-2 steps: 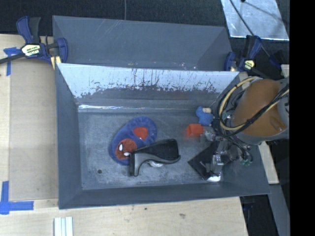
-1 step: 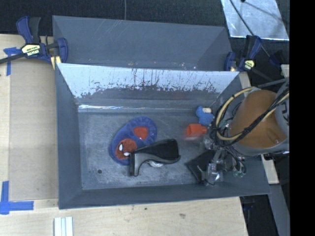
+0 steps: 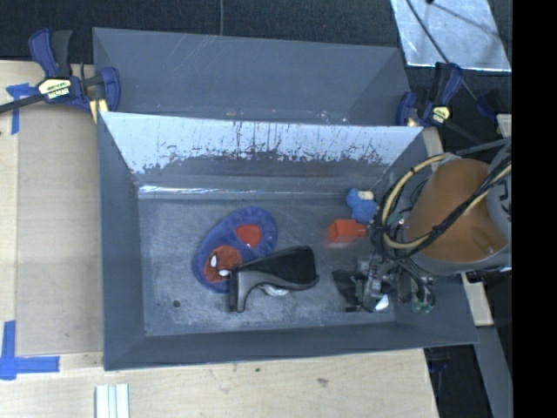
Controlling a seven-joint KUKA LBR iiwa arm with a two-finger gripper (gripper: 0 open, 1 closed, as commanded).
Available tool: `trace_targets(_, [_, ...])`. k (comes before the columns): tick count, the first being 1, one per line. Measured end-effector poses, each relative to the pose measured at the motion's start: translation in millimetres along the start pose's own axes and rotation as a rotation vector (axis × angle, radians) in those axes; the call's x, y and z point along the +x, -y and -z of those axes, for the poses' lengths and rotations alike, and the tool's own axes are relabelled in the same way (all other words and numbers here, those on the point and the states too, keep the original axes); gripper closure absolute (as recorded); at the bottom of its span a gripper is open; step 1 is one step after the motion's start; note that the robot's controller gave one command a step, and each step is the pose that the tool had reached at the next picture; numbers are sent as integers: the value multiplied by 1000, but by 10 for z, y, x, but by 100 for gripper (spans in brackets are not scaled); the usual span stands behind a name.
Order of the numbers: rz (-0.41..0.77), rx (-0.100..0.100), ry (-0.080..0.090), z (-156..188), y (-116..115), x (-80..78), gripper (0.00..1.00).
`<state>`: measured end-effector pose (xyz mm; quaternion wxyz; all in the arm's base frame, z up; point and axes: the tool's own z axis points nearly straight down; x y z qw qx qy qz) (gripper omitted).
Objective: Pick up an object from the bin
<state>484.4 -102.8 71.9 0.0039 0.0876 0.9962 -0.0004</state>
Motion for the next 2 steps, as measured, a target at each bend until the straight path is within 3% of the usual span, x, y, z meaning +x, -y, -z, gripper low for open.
trace_targets(1, [-15,0,4,1068,-100,-183,100])
trace_targets(2, [-14,-1,5,1643,-377,-488,100])
